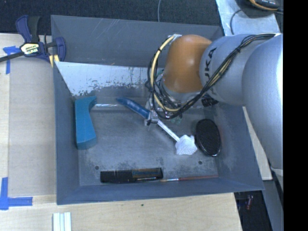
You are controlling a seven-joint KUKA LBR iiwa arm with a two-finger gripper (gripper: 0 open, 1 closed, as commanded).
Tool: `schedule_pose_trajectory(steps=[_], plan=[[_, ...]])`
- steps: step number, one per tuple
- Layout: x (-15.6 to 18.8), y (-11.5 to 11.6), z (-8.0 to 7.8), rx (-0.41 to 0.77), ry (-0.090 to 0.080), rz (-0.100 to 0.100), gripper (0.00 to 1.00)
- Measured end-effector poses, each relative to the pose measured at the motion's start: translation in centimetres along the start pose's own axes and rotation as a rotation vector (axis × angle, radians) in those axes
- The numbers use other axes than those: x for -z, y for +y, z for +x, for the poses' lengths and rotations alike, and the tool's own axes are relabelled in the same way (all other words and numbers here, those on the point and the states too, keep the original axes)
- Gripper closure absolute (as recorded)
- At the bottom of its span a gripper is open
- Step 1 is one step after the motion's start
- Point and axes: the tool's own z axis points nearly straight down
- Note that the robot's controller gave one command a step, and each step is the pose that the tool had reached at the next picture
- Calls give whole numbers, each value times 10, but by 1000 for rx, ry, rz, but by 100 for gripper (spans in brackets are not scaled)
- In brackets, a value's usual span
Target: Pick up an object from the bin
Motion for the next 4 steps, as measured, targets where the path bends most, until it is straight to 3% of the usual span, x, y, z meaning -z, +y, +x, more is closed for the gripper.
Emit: schedule_pose_trajectory(steps=[1,2,3,4], plan=[[3,5,2,-150,-2,-1,100],[70,1,9,-9,2,1,100],[13,-11,-3,-174,-2,-1,100],[-15,-11,2,-202,4,1,100]])
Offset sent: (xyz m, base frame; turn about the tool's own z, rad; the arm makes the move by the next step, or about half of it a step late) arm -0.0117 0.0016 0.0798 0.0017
